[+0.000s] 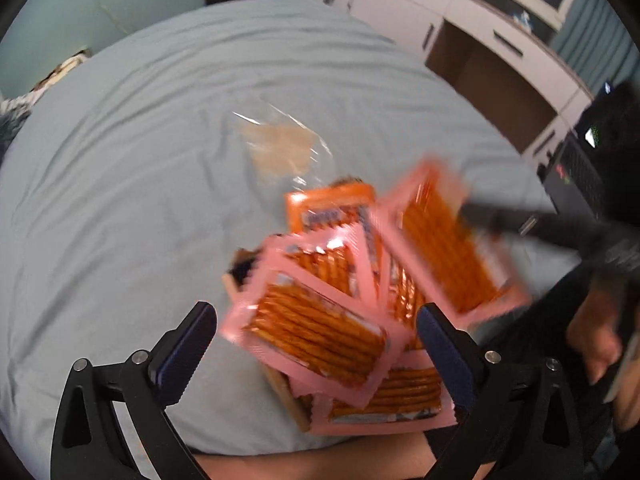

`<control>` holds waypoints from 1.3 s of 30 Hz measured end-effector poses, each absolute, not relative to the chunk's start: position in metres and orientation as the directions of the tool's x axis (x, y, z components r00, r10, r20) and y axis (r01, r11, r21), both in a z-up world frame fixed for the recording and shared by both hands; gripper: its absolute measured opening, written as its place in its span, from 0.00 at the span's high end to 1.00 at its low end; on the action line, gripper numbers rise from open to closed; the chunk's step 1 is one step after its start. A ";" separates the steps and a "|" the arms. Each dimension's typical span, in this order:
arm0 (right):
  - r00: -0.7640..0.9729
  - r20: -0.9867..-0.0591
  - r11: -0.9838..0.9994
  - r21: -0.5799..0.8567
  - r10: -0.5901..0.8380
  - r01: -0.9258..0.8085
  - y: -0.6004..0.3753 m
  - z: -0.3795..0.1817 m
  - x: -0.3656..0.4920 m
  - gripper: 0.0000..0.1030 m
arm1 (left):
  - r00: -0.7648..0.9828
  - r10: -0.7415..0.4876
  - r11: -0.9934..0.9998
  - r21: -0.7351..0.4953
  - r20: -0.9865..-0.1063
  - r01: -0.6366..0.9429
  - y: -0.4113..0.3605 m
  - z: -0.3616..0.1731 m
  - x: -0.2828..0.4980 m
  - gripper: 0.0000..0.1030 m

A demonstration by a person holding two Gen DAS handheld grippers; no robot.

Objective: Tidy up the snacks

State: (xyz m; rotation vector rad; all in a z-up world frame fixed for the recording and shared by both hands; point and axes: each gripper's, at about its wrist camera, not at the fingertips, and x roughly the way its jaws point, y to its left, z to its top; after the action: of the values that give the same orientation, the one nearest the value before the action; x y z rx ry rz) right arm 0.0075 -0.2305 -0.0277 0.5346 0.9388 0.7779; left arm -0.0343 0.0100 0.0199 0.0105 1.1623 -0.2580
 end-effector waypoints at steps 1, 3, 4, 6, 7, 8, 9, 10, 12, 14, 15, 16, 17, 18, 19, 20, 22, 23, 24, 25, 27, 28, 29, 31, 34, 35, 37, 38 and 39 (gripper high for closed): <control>0.335 -0.553 0.645 0.687 0.763 -0.334 -0.222 -0.034 0.010 0.97 | 0.396 -0.182 0.976 -0.116 -0.900 0.183 0.018 0.025 -0.037 0.01; 0.312 -0.574 0.652 0.688 0.757 -0.319 -0.216 -0.039 0.016 0.97 | 0.436 -0.148 0.986 -0.098 -0.888 0.136 0.032 0.028 -0.045 0.01; 0.300 -0.579 0.652 0.690 0.758 -0.315 -0.214 -0.041 0.020 0.97 | 0.445 -0.139 0.988 -0.096 -0.885 0.118 0.039 0.024 -0.041 0.01; 0.303 -0.590 0.662 0.694 0.748 -0.284 -0.214 -0.047 0.028 0.97 | 0.468 -0.120 0.993 -0.097 -0.876 0.073 0.052 0.024 -0.039 0.01; 0.319 -0.594 0.670 0.699 0.739 -0.250 -0.218 -0.047 0.031 0.94 | 0.479 -0.114 0.993 -0.101 -0.871 0.052 0.058 0.026 -0.039 0.01; 0.337 -0.604 0.682 0.702 0.723 -0.205 -0.220 -0.049 0.034 0.92 | 0.486 -0.112 0.994 -0.105 -0.867 0.042 0.062 0.026 -0.037 0.01; 0.348 -0.624 0.703 0.689 0.699 -0.176 -0.220 -0.047 0.037 0.82 | 0.493 -0.109 0.994 -0.106 -0.863 0.035 0.064 0.027 -0.037 0.01; 0.361 -0.649 0.730 0.667 0.669 -0.153 -0.223 -0.044 0.037 0.64 | 0.502 -0.100 0.995 -0.099 -0.859 0.029 0.065 0.029 -0.037 0.01; 0.406 -0.691 0.785 0.607 0.598 -0.124 -0.231 -0.034 0.033 0.35 | 0.519 -0.077 0.997 -0.074 -0.852 0.026 0.064 0.031 -0.038 0.01; 0.459 -0.711 0.833 0.537 0.533 -0.135 -0.232 -0.019 0.019 0.32 | 0.532 -0.027 1.000 -0.022 -0.846 0.015 0.058 0.033 -0.043 0.01; 0.491 -0.721 0.862 0.484 0.489 -0.148 -0.232 -0.012 0.012 0.32 | 0.535 0.010 1.000 0.014 -0.845 0.004 0.053 0.033 -0.044 0.00; 0.533 -0.736 0.904 0.397 0.418 -0.160 -0.232 -0.003 0.003 0.32 | 0.535 0.060 0.998 0.066 -0.842 -0.008 0.051 0.031 -0.046 0.00; 0.554 -0.746 0.927 0.336 0.370 -0.166 -0.225 0.002 -0.007 0.32 | 0.535 0.088 0.995 0.096 -0.840 -0.012 0.048 0.029 -0.046 0.00; 0.565 -0.756 0.943 0.278 0.331 -0.181 -0.222 0.004 -0.014 0.32 | 0.532 0.110 0.992 0.122 -0.839 -0.014 0.044 0.025 -0.050 0.00; 0.562 -0.767 0.950 0.233 0.310 -0.206 -0.218 0.005 -0.021 0.31 | 0.527 0.126 0.990 0.142 -0.840 -0.010 0.042 0.022 -0.050 0.00; 0.539 -0.787 0.950 0.200 0.302 -0.240 -0.214 0.005 -0.024 0.31 | 0.525 0.130 0.989 0.149 -0.841 -0.007 0.038 0.018 -0.047 0.00; 0.469 -0.822 0.934 0.196 0.323 -0.299 -0.203 0.002 -0.021 0.31 | 0.512 0.141 0.986 0.169 -0.847 0.008 0.033 0.014 -0.046 0.00; 0.442 -0.828 0.925 0.218 0.344 -0.312 -0.201 0.001 -0.017 0.31 | 0.506 0.150 0.983 0.184 -0.849 0.017 0.031 0.013 -0.045 0.00; 0.441 -0.825 0.924 0.235 0.354 -0.301 -0.202 0.001 -0.015 0.31 | 0.507 0.155 0.981 0.192 -0.848 0.021 0.029 0.013 -0.045 0.00; 0.449 -0.822 0.928 0.240 0.351 -0.286 -0.203 0.001 -0.013 0.31 | 0.515 0.156 0.981 0.195 -0.843 0.022 0.028 0.014 -0.045 0.00; 0.462 -0.821 0.936 0.231 0.334 -0.267 -0.201 -0.001 -0.012 0.31 | 0.524 0.151 0.981 0.192 -0.838 0.024 0.028 0.016 -0.046 0.00; 0.467 -0.822 0.937 0.217 0.327 -0.275 -0.199 0.000 -0.014 0.31 | 0.526 0.148 0.981 0.190 -0.838 0.027 0.027 0.017 -0.045 0.00; 0.474 -0.819 0.937 0.204 0.322 -0.283 -0.194 0.000 -0.014 0.31 | 0.529 0.145 0.982 0.188 -0.836 0.027 0.027 0.019 -0.046 0.00; 0.499 -0.812 0.938 0.164 0.303 -0.304 -0.179 0.001 -0.021 0.31 | 0.535 0.143 0.983 0.184 -0.833 0.024 0.028 0.021 -0.047 0.00; 0.511 -0.812 0.938 0.121 0.282 -0.325 -0.180 -0.008 -0.017 0.31 | 0.537 0.129 0.986 0.166 -0.834 0.021 0.028 0.024 -0.048 0.00; 0.512 -0.812 0.937 0.115 0.280 -0.329 -0.179 -0.007 -0.018 0.31 | 0.535 0.118 0.988 0.154 -0.836 0.022 0.029 0.025 -0.048 0.00; 0.511 -0.809 0.934 0.123 0.290 -0.335 -0.175 -0.011 -0.016 0.31 | 0.529 0.102 0.991 0.134 -0.842 0.022 0.029 0.025 -0.049 0.00; 0.510 -0.807 0.933 0.132 0.296 -0.334 -0.176 -0.011 -0.017 0.31 | 0.531 0.098 0.991 0.130 -0.841 0.023 0.029 0.025 -0.049 0.00; 0.509 -0.806 0.933 0.139 0.301 -0.332 -0.177 -0.011 -0.018 0.31 | 0.534 0.096 0.991 0.129 -0.840 0.025 0.029 0.026 -0.049 0.00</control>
State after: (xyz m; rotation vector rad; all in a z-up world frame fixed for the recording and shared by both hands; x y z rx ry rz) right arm -0.0182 -0.1773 -0.0111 -0.0348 0.9642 0.3816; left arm -0.0493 0.0286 0.0258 0.1305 1.0072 0.0427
